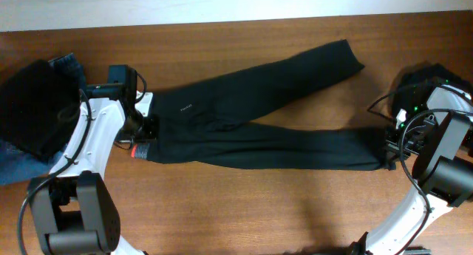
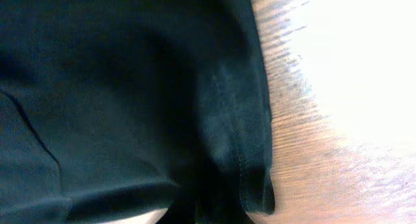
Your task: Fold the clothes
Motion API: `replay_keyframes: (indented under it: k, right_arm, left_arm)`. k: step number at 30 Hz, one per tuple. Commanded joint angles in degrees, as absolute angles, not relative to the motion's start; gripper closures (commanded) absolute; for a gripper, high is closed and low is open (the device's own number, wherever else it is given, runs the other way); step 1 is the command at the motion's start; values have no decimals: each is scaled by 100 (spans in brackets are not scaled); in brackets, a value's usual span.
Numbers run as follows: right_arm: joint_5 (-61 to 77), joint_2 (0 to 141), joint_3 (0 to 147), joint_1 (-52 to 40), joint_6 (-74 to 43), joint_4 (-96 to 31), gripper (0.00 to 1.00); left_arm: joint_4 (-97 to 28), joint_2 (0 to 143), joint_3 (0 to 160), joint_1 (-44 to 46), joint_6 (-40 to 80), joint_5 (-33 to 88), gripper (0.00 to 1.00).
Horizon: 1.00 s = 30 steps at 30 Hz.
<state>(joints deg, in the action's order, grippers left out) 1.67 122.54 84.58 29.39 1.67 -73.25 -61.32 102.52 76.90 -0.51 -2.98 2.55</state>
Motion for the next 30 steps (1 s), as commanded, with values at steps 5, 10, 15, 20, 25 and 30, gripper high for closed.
replay_keyframes:
  k: [5, 10, 15, 20, 25, 30]
  right_arm:
    - [1057, 12199, 9478, 2766, 707, -7758, 58]
    - [1313, 12132, 11021, 2453, 709, -8438, 33]
    - [3070, 12132, 12110, 1907, 1494, -8722, 1]
    - [4174, 12140, 12344, 685, 2226, -8204, 4]
    - [3798, 12269, 12344, -784, 1800, -6869, 96]
    - [3002, 12560, 12344, -1857, 1275, -5581, 96]
  left_arm:
    - [-6075, 10112, 7795, -91, -281, 217, 99]
    - [-6025, 10112, 7795, -91, -281, 259, 99]
    - [-5929, 10119, 7780, -91, -279, 379, 99]
    - [-5662, 10125, 7564, -91, -281, 565, 99]
    - [-5393, 10125, 7231, -91, -279, 779, 99]
    - [-5098, 10127, 6930, -91, -279, 779, 99]
